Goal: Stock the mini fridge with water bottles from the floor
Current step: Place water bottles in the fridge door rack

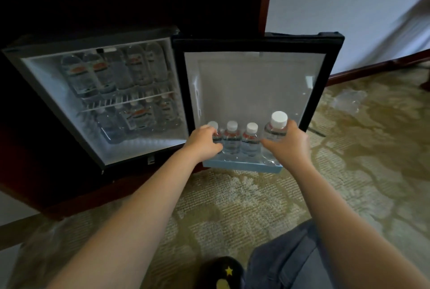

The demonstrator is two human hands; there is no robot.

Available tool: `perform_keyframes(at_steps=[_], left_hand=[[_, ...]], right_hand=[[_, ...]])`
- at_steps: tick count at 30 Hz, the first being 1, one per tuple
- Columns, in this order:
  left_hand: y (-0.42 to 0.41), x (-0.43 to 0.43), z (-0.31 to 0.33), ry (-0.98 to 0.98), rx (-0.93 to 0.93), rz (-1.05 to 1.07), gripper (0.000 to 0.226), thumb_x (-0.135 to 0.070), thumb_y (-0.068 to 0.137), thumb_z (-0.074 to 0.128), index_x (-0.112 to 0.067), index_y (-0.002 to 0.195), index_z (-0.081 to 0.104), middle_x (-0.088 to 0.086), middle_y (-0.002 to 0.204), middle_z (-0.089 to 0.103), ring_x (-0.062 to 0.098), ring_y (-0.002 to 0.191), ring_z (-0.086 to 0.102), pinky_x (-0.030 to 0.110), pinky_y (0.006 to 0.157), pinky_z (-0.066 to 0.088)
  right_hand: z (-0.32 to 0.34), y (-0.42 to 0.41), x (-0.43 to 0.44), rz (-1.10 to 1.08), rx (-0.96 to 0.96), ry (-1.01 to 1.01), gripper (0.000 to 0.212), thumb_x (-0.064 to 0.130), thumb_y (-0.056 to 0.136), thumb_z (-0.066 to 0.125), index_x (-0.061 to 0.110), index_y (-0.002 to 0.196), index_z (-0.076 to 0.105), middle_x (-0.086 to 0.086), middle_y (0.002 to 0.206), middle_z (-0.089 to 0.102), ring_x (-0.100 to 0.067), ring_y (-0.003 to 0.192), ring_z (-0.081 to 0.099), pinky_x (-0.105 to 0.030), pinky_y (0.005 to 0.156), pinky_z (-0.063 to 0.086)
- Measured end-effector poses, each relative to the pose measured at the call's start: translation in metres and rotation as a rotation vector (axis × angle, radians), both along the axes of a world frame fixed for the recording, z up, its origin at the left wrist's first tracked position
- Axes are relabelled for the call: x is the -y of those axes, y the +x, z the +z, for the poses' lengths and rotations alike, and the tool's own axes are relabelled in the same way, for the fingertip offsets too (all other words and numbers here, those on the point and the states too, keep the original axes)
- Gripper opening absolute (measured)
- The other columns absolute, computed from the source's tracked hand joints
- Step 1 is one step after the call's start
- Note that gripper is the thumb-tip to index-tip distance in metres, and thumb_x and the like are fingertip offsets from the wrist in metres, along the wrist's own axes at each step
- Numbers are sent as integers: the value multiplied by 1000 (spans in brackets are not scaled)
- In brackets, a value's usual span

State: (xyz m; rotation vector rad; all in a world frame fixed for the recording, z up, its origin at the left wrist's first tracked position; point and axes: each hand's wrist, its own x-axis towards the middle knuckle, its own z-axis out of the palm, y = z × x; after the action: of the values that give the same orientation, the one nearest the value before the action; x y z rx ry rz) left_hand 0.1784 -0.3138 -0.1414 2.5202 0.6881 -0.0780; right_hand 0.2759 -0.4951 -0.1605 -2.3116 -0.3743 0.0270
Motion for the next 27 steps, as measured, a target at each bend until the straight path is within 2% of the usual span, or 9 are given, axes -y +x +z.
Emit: perform_keyframes(at_steps=[3,5,9,15,19,23,27], left_hand=[[19,-2,-1,30,48,-14,51,-25,91,56,-12,139,42,2,152,32,21,133,40,31,105,35],[30,-7,-3,46,69,3,53,-27,93,55,-14,141,39,1,154,28,21,137,35,31,107,32],[44,-14,-15,108,-42,-26,62,-28,93,55,-14,147,29,4,159,17,22,144,22,34,114,27],[53,-22,-36,182,-124,-74,66,-27,92,53,-11,149,24,8,158,19,24,143,24,35,113,29],[56,-25,-44,218,-129,-84,71,-28,91,54,-12,150,17,4,160,10,24,145,20,39,113,31],[56,-23,-51,251,-115,-97,73,-28,90,55,-11,150,17,4,159,10,28,143,23,45,110,35],[56,-23,-54,278,-102,-106,73,-28,89,57,-10,148,19,6,158,12,29,142,24,45,110,34]], right_hand=[[-11,23,5,-74,-63,72,57,36,74,78,13,119,50,-7,111,64,-25,98,59,-33,76,47],[-17,38,5,-63,-89,132,62,31,74,80,12,124,49,-7,118,63,-25,106,59,-35,83,48],[-31,63,-2,-38,-137,166,70,28,72,82,13,131,47,-7,125,60,-25,115,56,-36,93,47],[-55,77,-17,-13,-187,105,62,21,74,80,11,127,50,-9,124,59,-27,114,56,-35,88,46],[-70,83,-23,34,-218,45,67,23,72,82,10,130,49,-11,129,54,-28,116,53,-36,93,43],[-80,88,-20,43,-267,-3,69,22,72,82,8,131,49,-12,129,55,-29,117,53,-33,91,42],[-81,92,-20,32,-300,-12,68,23,75,80,9,133,47,-11,128,57,-29,117,53,-33,90,43]])
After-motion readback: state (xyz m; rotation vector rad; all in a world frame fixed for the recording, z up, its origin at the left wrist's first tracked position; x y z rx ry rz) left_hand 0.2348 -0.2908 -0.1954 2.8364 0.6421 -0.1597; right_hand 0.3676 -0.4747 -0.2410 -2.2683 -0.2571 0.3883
